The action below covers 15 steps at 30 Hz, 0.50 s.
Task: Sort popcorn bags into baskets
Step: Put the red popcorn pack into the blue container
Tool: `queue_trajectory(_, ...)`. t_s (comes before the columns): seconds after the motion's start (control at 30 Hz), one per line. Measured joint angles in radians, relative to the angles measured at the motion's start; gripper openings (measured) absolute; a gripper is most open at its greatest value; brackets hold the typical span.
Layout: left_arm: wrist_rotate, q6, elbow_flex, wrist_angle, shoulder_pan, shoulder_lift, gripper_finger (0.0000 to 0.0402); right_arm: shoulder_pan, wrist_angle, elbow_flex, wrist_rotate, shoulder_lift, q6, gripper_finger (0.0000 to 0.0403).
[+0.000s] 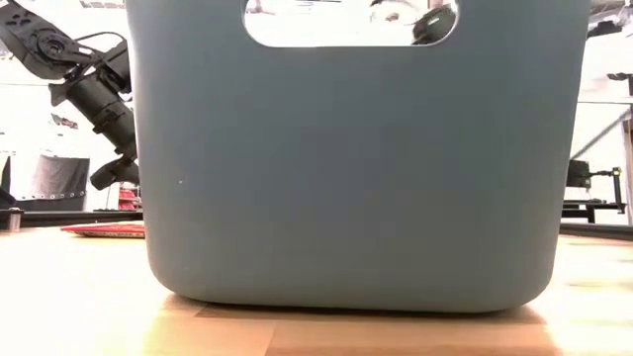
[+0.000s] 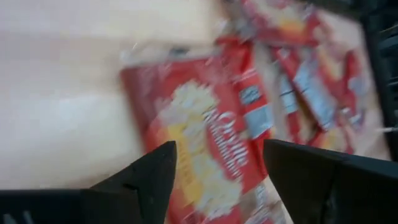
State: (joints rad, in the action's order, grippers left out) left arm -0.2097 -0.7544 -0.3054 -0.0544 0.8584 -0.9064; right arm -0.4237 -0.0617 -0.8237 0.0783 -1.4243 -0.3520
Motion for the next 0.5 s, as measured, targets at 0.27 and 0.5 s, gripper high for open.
queue_trajectory(0.27,-0.023,0.05,0.0,-0.063,0.03,-0.094,0.0229,0.082,-0.015,-0.334,-0.158,-0.401,0.09,0.0006)
queue_trajectory(0.5,-0.03,0.1,0.0,-0.057,0.031,-0.171,0.0229,0.116,0.129,-0.632,-0.204,-0.621,0.2,0.0012)
